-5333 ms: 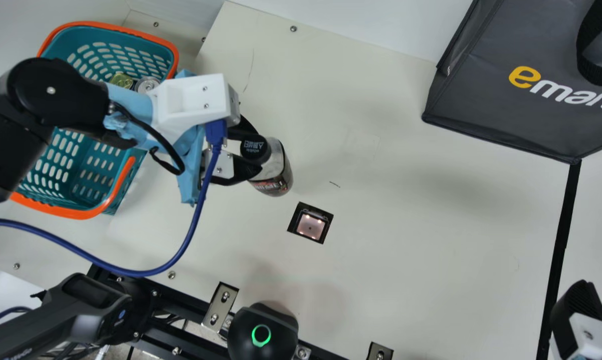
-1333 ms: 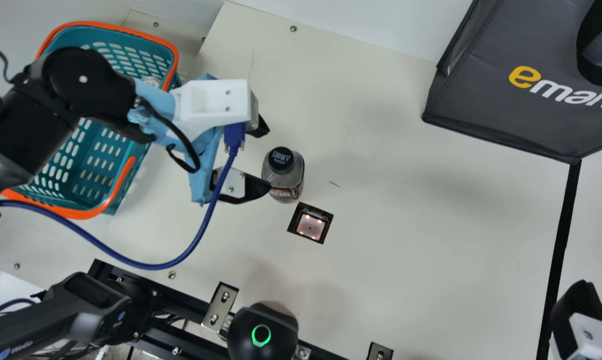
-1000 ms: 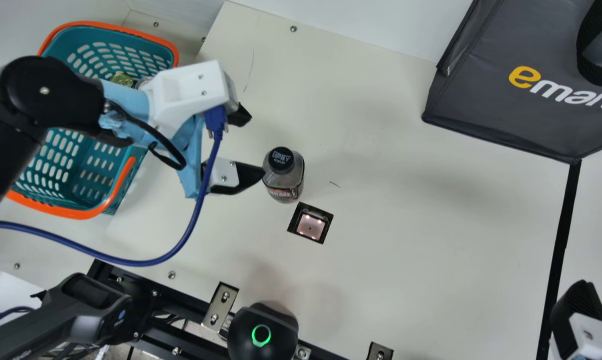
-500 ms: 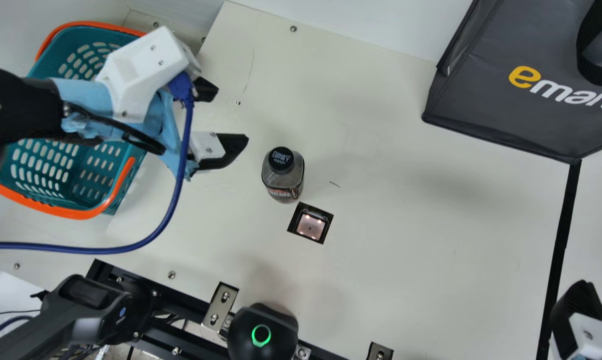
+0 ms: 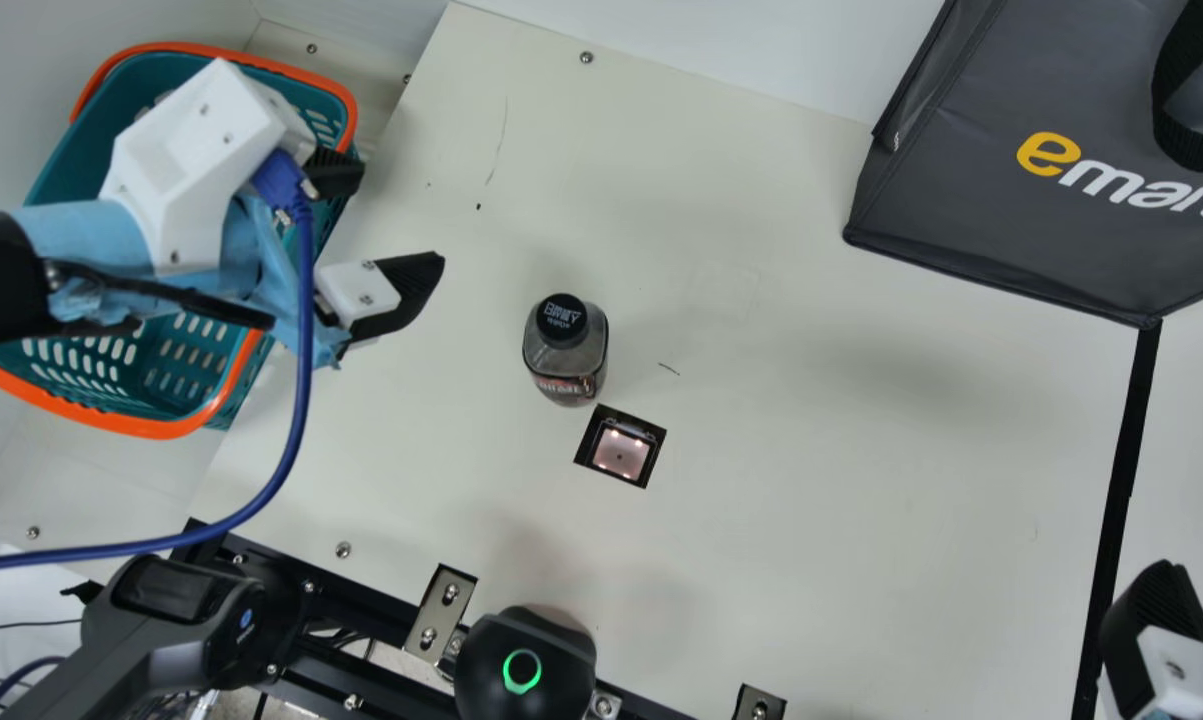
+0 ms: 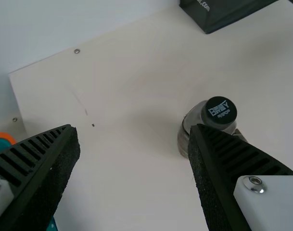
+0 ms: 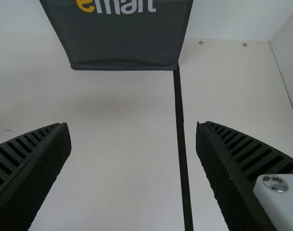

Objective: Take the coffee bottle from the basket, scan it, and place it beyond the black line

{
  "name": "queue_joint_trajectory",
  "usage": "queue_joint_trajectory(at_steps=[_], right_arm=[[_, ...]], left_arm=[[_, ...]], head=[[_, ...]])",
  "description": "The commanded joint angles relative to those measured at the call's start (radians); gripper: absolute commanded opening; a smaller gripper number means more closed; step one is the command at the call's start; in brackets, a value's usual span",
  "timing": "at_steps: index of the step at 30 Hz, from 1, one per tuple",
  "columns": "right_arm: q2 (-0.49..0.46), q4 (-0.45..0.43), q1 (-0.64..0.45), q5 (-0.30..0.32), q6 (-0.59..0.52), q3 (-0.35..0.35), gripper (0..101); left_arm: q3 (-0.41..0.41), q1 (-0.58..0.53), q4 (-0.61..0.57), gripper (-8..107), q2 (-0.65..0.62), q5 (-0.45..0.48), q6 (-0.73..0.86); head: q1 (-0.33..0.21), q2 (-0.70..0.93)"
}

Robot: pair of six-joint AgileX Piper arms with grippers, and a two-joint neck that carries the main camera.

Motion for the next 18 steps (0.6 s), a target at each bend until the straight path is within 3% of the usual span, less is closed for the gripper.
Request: queue_joint_trajectory(at_steps=[1, 9, 18], right_arm=[[0.000, 0.000, 0.000, 0.000, 0.000, 0.000, 91], [0.000, 0.000, 0.000, 0.000, 0.000, 0.000, 91], [0.000, 0.000, 0.000, 0.000, 0.000, 0.000, 91]], left_arm=[[0.017, 0.011, 0.000, 90, -0.019, -0.006, 0.003], [0.067, 0.052, -0.007, 90, -0.072, -0.022, 0.028], [0.066, 0.052, -0.007, 90, -0.072, -0.022, 0.027]], head=[[-0.027, 0.002], [-0.027, 0.002], [-0.027, 0.002]])
